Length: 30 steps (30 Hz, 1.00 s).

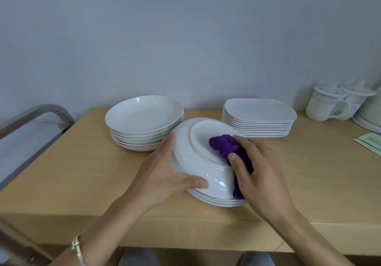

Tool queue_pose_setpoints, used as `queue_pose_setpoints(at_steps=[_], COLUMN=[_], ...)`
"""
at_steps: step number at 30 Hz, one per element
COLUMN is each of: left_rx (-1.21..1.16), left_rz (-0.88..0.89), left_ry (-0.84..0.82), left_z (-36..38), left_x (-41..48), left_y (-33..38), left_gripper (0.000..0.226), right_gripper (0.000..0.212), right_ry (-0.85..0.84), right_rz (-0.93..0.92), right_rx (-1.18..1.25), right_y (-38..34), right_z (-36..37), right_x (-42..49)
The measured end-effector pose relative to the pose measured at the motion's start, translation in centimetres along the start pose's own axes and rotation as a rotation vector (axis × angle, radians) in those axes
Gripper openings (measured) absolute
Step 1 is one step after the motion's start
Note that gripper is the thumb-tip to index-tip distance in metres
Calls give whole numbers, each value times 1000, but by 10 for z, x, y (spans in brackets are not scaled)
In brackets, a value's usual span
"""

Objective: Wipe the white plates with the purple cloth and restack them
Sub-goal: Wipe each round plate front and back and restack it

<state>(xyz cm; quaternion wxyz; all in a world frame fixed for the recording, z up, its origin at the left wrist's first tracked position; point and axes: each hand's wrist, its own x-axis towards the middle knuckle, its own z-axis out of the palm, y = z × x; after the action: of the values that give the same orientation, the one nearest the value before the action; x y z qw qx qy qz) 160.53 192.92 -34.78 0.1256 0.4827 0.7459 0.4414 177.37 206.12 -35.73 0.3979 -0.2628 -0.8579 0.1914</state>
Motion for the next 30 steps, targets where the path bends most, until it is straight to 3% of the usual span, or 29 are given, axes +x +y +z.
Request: queue_pose_setpoints(at_steps=[4, 8, 11, 18, 21, 27, 30], left_rx=[-38, -198, -327, -474, -440, -134, 22], left_rz=[15, -81, -95, -67, -86, 15, 55], left_ry=[-22, -128, -138, -143, -139, -150, -141], left_z=[0, -11, -20, -22, -20, -10, -9], left_x=[1, -5, -7, -3, -5, 0, -2], left_y=[0, -4, -15, -27, -24, -7, -2], left_gripper=[103, 144, 137, 139, 135, 138, 132], right_gripper=[40, 36, 35, 16, 24, 34, 29], right_ry=[18, 10, -1, -61, -193, -304, -304], right_rz=[-217, -427, -455, -295, -221, -24, 51], right_rx=[-38, -177, -284, -474, -473, -264, -202], right_y=[-22, -46, -65, -89, -89, -58, -24], right_z=[11, 26, 36, 59, 62, 54, 42], right_x=[-9, 0, 14, 60, 78, 114, 119])
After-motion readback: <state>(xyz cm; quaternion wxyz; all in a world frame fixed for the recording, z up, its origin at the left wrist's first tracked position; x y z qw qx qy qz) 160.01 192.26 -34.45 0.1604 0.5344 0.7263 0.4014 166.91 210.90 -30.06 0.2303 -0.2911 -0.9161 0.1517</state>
